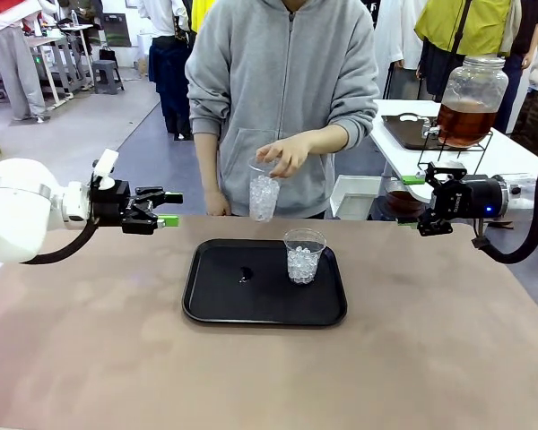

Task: Pour the drink into the iced cup.
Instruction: Pick up the iced cup indicated by the human and present it to them.

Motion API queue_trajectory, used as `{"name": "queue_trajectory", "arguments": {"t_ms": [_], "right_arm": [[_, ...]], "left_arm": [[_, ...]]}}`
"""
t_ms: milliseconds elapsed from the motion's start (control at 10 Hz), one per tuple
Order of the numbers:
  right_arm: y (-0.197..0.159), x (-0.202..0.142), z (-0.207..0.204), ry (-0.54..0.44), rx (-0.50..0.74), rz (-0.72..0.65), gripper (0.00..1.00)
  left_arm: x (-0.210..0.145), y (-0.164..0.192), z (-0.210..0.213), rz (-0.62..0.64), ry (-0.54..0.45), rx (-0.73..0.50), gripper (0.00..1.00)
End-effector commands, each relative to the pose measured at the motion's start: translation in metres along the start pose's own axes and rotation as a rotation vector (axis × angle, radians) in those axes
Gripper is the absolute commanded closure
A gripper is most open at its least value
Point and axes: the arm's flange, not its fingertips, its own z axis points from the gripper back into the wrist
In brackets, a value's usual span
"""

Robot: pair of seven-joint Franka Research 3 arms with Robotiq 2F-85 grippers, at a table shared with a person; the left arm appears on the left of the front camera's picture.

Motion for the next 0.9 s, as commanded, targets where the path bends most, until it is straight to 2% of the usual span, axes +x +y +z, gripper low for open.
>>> {"name": "queue_trajectory", "arguments": {"t_ms": [0,800], "right_arm": [[0.0012,0.0011,-0.0002,-0.005,-0.005,0.004,0.0],[0.0012,0.0011,-0.0002,-0.005,-0.005,0.004,0.0]], "left_arm": [[0.0013,0.0001,-0.0006,0.0,-0.006,-0.003,0.0],[0.0013,0.0001,-0.0006,0.0,-0.006,-0.003,0.0]]}}
